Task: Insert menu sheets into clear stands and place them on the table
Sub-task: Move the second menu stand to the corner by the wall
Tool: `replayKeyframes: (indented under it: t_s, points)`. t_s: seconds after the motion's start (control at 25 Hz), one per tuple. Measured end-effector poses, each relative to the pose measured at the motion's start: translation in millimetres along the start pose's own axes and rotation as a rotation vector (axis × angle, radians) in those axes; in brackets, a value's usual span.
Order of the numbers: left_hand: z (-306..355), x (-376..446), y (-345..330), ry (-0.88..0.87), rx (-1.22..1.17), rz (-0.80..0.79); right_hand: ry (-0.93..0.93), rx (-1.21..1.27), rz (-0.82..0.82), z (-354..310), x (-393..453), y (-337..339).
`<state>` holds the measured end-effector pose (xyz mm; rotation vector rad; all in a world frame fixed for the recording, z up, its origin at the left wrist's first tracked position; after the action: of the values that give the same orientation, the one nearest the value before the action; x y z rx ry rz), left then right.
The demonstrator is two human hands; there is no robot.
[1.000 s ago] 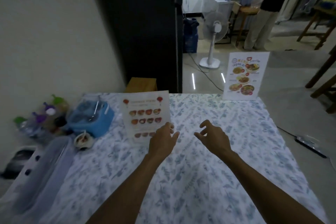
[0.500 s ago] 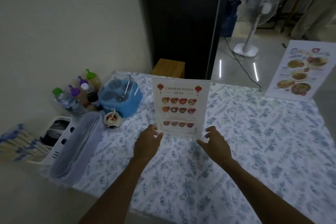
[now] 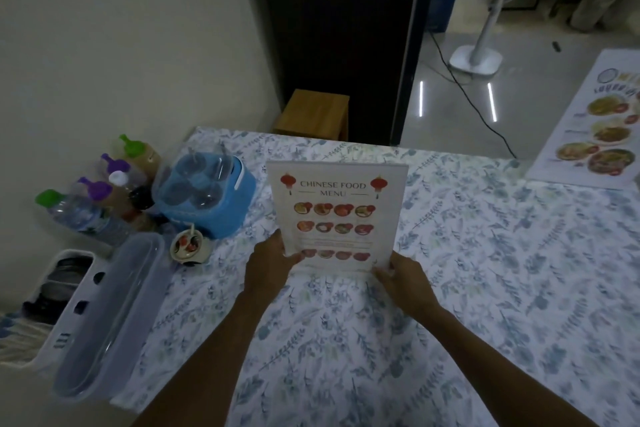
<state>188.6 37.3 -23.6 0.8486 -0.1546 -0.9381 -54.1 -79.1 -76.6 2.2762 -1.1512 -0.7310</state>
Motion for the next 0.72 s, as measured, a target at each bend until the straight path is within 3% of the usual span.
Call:
replayKeyframes:
  t_s: [0.32, 0.6, 0.72]
  points:
    - [35, 45, -18, -0.103, -0.064, -0.121, 0.002, -0.025, 0.090, 7, 10, 43]
    - [124, 111, -53, -0.314, -0.111, -0.307, -0.128, -0.114, 0.329, -8, 11, 126]
    - [154, 145, -37, -0.384, -0.174, -0.416, -0.185, -0.159, 0.387, -36, 21, 140]
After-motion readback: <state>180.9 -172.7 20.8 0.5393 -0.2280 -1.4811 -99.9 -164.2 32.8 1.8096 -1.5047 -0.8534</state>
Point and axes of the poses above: each hand's wrist, its own x-axis towards the middle knuckle, its own y-axis out of the back of the hand, z = x × y, the point moved 4 cm from there along x, towards the middle knuckle, and after that the axes turned 1 degree about x, right-handed, at the moved point
